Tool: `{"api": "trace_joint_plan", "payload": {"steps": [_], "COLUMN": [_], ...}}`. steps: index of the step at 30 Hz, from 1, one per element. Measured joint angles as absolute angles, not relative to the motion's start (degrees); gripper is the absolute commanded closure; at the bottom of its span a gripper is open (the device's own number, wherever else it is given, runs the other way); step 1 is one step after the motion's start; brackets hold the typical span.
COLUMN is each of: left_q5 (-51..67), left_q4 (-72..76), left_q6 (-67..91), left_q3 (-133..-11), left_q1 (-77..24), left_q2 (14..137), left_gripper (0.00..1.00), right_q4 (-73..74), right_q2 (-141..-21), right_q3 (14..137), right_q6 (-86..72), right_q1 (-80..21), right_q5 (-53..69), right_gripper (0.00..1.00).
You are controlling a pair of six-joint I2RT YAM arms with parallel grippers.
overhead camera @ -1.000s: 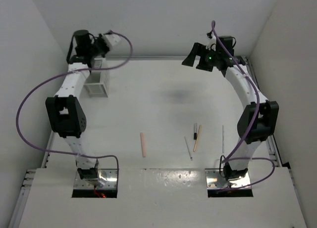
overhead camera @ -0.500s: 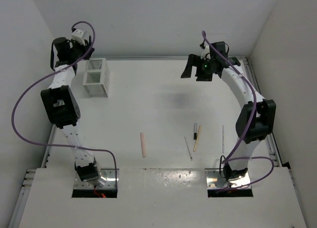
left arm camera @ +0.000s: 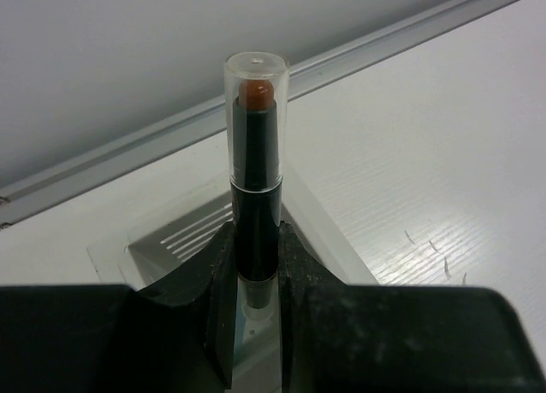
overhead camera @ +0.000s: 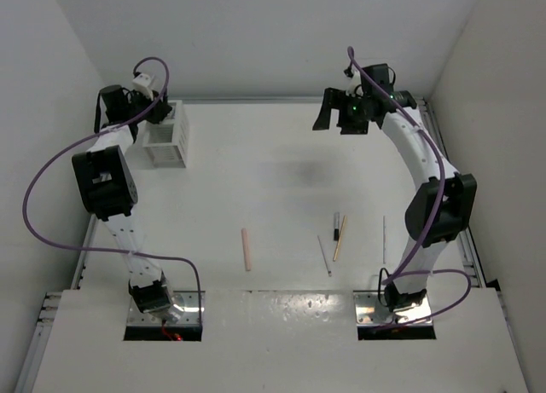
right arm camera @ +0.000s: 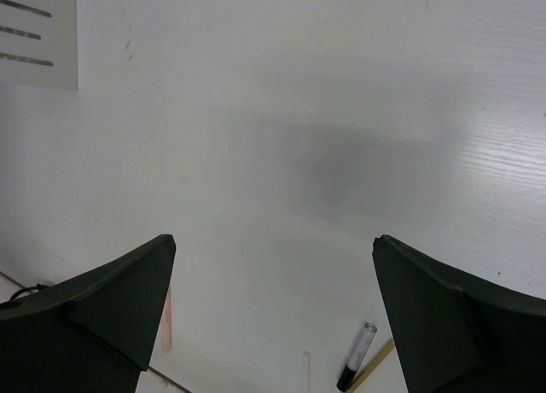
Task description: Organize the makeup
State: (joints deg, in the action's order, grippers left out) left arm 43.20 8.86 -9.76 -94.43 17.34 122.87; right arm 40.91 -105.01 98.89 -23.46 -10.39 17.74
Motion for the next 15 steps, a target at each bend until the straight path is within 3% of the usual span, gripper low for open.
{"api": "trace_joint_plan", "payload": {"steps": [1,5,15], "left_q5": [43.2,43.4,44.8], "left_q4": [9.2,10.5,8.8], "left_q6": [-9.9,-10.0,-12.8], "left_q3": [-94.4,-94.4,-94.4], "left_q1": [17.4,17.4,18.5], "left_q2": [122.9,122.9,122.9], "left_gripper": [0.94,0.69,0.5], "right_q4": [41.5,43.4,49.1], "right_q2": [-105.1,-105.0,-103.3], "right_q3": [99.6,101.0,96.2], "right_q6": [-23.2,-22.1,-19.9], "right_q1": [-10.5,-11.2,-13.6], "right_q5": [17.5,15.4,9.5], "right_gripper": [0.0,0.0,0.0]}}
